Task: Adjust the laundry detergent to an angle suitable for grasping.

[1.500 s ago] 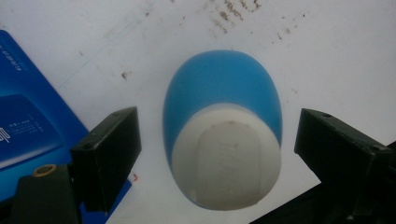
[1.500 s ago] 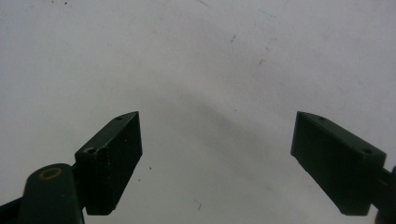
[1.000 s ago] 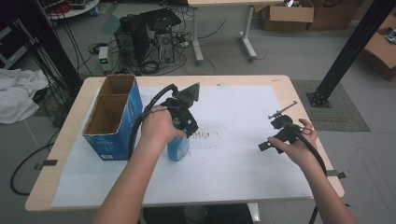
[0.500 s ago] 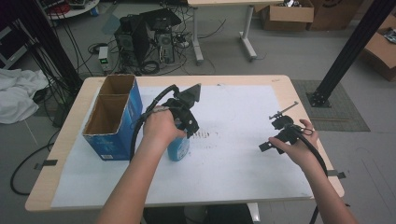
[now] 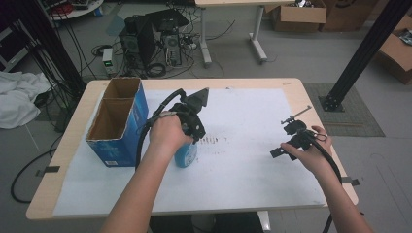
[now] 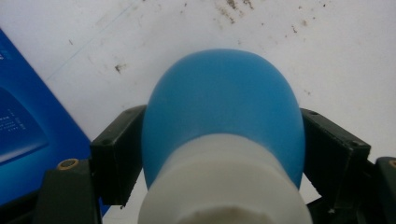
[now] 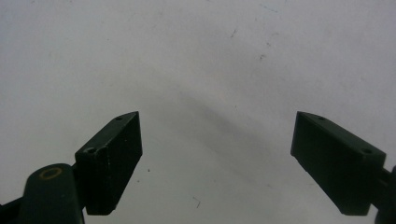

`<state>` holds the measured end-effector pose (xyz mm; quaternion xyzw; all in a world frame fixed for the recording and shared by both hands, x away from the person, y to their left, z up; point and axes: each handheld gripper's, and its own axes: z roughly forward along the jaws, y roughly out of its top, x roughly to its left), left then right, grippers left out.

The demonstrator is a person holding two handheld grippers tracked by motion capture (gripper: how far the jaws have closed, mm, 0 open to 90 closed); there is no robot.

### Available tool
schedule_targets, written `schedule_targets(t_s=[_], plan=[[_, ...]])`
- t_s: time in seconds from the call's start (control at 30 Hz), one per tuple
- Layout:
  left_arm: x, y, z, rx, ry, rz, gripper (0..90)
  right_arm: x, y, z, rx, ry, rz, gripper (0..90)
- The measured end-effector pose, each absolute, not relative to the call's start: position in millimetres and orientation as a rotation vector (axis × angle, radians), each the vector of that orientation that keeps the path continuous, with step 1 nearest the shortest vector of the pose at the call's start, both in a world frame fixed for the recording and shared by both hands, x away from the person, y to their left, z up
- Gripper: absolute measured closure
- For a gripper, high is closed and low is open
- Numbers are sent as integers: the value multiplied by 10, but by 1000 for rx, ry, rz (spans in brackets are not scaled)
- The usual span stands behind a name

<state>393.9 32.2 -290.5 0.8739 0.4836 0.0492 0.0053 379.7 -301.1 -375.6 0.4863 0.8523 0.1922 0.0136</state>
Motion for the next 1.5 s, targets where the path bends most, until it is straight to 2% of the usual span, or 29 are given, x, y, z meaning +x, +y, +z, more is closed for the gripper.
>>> schedule_targets(t_s=[1.5], plan=[[3972,354,-2912,2720,1553,99,369,3802,-3027,-3770,1509,2658,606,167]])
